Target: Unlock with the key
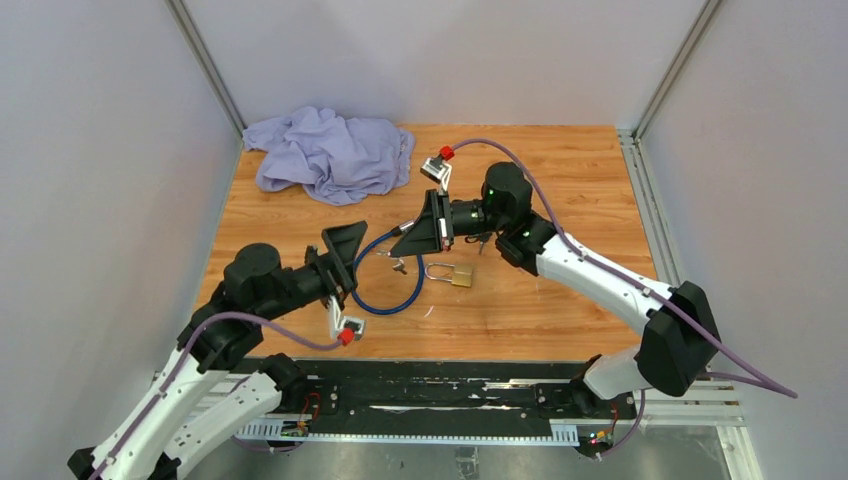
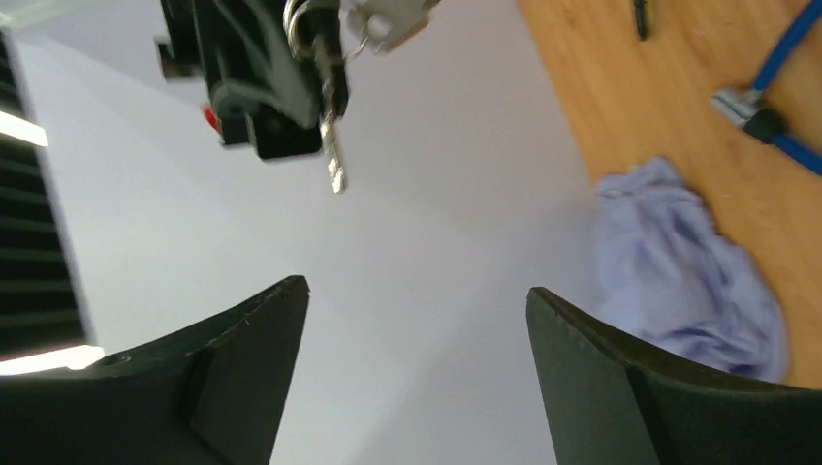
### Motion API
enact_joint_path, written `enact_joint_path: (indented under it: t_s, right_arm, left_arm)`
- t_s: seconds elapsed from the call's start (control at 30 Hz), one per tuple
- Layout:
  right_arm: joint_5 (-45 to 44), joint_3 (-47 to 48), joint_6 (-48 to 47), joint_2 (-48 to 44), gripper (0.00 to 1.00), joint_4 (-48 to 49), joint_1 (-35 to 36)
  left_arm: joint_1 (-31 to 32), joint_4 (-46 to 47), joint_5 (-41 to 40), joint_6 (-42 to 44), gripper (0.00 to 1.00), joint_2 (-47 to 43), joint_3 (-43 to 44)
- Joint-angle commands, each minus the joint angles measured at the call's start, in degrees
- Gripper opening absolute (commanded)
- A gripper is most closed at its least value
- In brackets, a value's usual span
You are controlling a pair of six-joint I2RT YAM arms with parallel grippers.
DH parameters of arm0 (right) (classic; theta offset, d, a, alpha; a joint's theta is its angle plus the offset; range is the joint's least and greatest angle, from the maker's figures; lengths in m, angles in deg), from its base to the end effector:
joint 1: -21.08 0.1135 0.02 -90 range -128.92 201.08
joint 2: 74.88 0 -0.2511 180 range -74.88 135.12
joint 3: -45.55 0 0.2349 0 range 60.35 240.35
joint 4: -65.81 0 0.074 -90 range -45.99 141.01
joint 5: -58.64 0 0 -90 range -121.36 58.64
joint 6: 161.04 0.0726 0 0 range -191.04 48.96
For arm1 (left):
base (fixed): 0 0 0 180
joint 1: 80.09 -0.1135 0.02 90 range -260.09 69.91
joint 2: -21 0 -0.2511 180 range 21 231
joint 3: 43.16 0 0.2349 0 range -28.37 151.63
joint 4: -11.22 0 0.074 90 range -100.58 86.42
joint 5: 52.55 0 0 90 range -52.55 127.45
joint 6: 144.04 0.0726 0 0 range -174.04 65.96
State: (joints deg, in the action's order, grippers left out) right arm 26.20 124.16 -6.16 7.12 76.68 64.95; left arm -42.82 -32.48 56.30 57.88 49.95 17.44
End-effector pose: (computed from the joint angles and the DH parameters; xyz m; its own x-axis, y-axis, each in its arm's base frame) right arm 0.1965 0.2739 0.3630 -0.8429 -0.1366 -0.5204 -0.4989 -0.1637 0.8511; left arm 0.0970 -0.1033 0.3285 0.8270 0.4740 0.3025 -0.1537 -0.3270 0.9324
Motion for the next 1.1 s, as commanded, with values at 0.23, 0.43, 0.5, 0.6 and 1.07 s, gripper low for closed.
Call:
enact_joint_path:
  t_s: [0.23,0.43,0.5,0.6,1.07]
  right_arm:
    - [-5.2,6.3,-26.7,-2.4,0.00,-32.4,-6.4]
    - [-9.3,9.7,-39.6,-2.3,0.00,-43.8,-6.9]
    - [-10.6,9.7,-42.2,-2.9,0.01,-46.0,-7.6]
    - [-10.8,8.7,-43.1,-3.8,0.01,-47.1,-9.8]
    - [-6.0,7.8,-47.6,-2.5,0.00,-49.0,-10.9]
  left_arm:
    - [-1.3,-25.2,5.1,-71.2,0.94,24.7,28.3]
    - [-10.2,-19.1,17.2,-87.8,0.97,29.2,26.2]
    - [-14.8,-19.2,17.6,-89.6,0.97,34.2,27.2]
    - [-18.1,-19.2,11.9,-89.4,0.96,43.0,28.7]
    - [-18.3,-20.4,36.8,-90.5,0.99,46.5,30.6]
